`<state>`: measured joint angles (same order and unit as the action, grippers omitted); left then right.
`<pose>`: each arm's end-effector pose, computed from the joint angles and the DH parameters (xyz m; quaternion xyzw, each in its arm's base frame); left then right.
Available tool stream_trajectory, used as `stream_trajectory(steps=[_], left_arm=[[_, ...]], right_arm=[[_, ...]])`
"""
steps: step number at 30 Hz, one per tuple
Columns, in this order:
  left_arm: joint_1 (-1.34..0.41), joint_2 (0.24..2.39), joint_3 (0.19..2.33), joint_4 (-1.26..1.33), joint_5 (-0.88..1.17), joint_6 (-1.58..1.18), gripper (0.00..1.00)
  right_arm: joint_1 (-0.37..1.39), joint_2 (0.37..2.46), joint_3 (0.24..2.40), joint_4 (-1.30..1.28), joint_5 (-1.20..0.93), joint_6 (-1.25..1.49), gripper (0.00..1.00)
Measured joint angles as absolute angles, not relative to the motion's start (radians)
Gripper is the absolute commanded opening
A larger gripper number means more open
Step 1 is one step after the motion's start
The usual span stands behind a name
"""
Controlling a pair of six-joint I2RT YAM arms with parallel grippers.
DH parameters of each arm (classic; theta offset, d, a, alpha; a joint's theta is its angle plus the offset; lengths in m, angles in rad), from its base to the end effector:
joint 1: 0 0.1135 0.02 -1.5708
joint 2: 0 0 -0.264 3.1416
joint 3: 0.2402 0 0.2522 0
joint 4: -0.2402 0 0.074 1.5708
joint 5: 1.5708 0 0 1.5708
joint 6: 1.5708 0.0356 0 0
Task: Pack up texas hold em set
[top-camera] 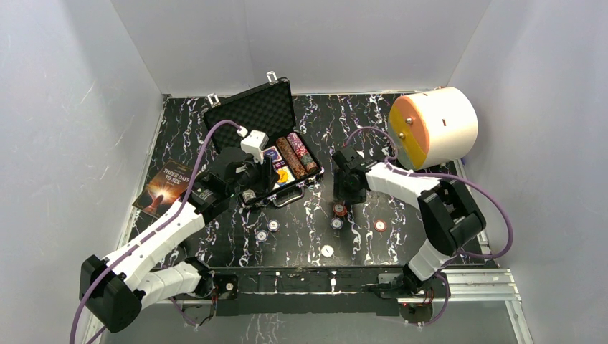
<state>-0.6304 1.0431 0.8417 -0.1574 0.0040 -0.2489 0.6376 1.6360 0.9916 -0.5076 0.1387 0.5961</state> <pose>0.1952 -0.1426 0.3129 0.1570 0.8068 -0.2439 0.5147 0.2548 0.1827 0.1779 -0.0058 0.9759 0.0647 0.2084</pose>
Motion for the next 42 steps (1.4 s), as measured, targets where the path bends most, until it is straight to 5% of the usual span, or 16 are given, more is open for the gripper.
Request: stream_trajectory(steps=[13, 22, 42], left_arm=[[-0.630, 1.043, 0.842, -0.157, -0.001, -0.259, 0.45], [-0.630, 1.043, 0.842, -0.157, 0.000, -0.263, 0.45], [-0.630, 1.074, 0.854, -0.149, 0.070, -0.288, 0.47]], right_arm=[[0.636, 1.370, 0.907, -0.694, 0.467, 0.855, 0.82], [0.595, 1.302, 0.745, -0.789, 0.492, 1.052, 0.83], [0.569, 1.259, 0.616, -0.664, 0.443, 1.124, 0.54]])
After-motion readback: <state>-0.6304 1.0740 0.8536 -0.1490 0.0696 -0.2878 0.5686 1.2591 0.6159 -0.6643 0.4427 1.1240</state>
